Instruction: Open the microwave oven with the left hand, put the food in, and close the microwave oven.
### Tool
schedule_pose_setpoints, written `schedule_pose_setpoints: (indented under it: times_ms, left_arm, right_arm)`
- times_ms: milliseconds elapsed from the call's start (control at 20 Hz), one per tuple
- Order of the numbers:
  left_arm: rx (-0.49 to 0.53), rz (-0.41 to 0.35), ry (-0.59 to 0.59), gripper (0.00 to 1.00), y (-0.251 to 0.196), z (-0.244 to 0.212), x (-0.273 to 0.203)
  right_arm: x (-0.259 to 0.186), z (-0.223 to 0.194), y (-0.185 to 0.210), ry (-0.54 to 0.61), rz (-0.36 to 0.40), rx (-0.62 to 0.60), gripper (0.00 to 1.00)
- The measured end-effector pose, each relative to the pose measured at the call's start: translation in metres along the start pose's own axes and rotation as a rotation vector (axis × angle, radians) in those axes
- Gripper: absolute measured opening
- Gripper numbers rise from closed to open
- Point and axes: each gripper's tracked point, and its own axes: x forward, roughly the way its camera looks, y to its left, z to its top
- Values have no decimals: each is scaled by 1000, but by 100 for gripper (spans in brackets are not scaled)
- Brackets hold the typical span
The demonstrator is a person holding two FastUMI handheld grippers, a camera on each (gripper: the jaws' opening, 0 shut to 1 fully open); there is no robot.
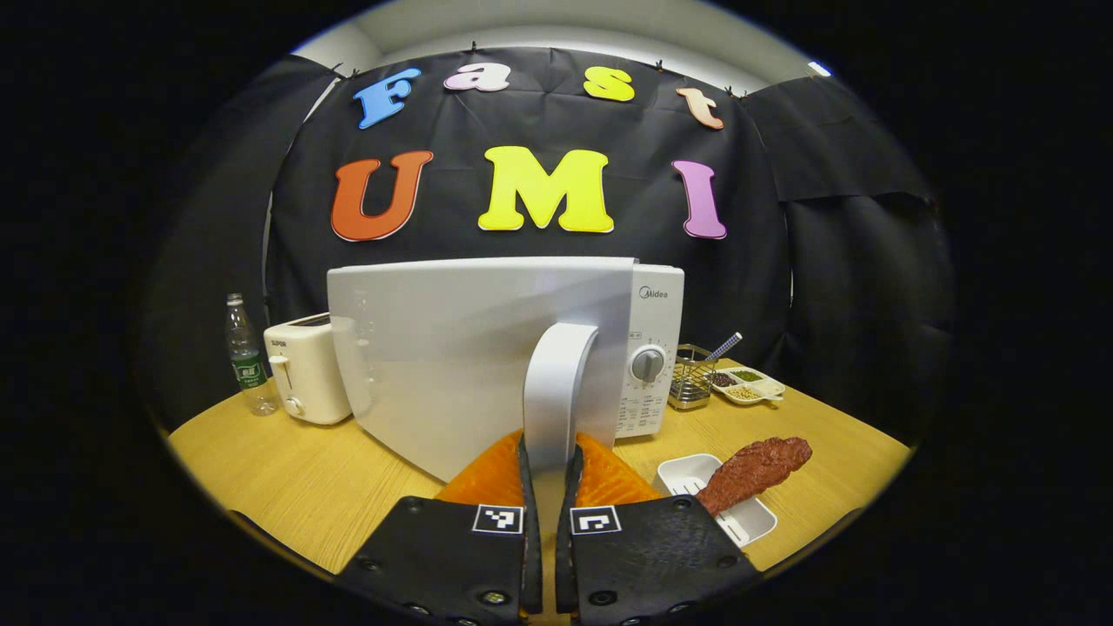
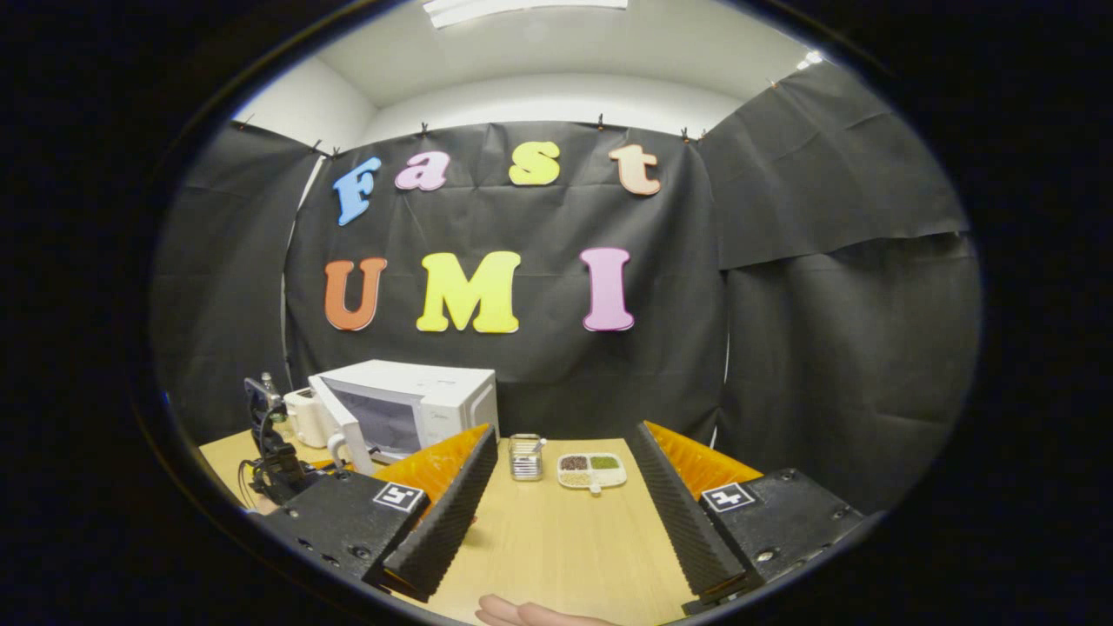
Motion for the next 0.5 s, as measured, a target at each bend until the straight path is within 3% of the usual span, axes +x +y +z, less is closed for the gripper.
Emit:
schedule_pose_setpoints:
  times_ms: [100, 450, 500]
  left_arm:
    - [1, 24, -3, 7, 18, -4, -19]
    - [-15, 100, -31, 8, 88, -14, -78]
    - [-22, 110, -24, 1, 101, -16, -88]
  right_arm:
    - [-1, 0, 6, -7, -2, -15, 96]
    - [-4, -9, 42, 6, 49, -26, 100]
    - [-4, -10, 46, 11, 55, -25, 96]
